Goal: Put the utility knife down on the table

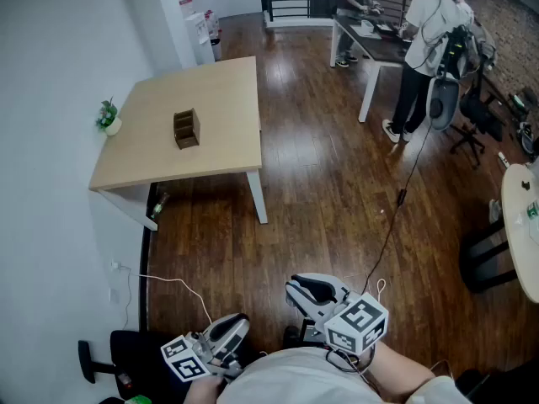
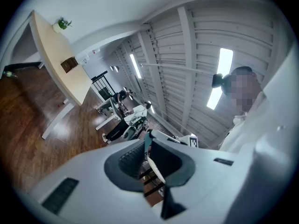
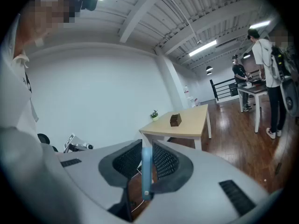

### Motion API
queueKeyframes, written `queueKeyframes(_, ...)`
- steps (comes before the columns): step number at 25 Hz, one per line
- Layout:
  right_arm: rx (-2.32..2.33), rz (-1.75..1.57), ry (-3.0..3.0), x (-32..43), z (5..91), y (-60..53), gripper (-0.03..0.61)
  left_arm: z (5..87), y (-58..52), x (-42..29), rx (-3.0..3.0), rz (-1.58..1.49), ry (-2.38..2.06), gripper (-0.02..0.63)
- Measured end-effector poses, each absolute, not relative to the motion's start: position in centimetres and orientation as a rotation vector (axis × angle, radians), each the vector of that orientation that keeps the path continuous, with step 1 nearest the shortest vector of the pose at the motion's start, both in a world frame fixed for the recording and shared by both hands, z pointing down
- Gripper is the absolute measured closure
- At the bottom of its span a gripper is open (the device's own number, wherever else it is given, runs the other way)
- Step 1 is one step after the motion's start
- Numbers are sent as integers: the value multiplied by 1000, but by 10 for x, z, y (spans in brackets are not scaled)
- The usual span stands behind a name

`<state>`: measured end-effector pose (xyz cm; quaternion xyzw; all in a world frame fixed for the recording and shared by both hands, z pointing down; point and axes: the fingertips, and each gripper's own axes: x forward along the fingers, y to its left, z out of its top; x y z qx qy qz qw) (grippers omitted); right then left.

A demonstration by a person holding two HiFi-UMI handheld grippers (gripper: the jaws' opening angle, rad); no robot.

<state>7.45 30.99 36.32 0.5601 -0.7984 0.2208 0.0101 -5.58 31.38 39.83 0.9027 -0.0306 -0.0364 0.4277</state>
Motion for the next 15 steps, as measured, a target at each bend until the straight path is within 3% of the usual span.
queueKeyframes(15, 1720, 683, -2437, 25, 374, 210, 509, 405, 211, -115, 2243, -139, -105, 569)
